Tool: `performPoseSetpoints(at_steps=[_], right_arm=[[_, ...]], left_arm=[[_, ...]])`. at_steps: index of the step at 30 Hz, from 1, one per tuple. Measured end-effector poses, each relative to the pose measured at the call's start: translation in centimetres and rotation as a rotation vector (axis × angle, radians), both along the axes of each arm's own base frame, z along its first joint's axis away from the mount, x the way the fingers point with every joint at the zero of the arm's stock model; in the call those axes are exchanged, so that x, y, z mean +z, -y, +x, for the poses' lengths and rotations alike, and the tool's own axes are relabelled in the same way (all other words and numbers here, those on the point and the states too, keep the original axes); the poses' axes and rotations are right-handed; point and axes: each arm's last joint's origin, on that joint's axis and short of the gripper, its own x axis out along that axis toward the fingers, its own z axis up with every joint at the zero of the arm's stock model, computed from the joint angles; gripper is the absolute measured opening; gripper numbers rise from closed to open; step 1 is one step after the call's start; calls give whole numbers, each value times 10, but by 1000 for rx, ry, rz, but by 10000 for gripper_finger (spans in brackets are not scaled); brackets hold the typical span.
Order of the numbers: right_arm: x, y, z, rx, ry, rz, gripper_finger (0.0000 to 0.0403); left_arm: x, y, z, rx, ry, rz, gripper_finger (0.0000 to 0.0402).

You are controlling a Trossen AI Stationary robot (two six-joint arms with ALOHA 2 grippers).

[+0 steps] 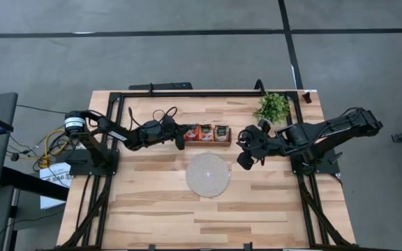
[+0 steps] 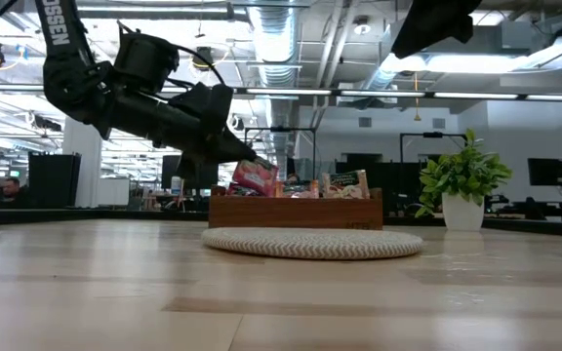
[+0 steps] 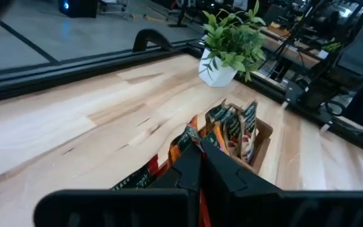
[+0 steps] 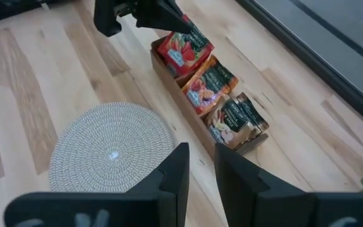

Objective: Pick & Place Tea
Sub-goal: Put the red tea bag into the left section of the wooden organizer

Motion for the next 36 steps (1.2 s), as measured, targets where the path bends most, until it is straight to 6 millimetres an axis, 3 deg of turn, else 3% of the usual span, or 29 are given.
performPoseSetpoints(at_steps=[11,36], right_arm=[[0,0,0,1,-1,1,68],[0,0,0,-4,4,10,67]], left_arm=[[0,-10,-3,38,-15,8,0],[-6,-11,-5,76,-91,30,0]])
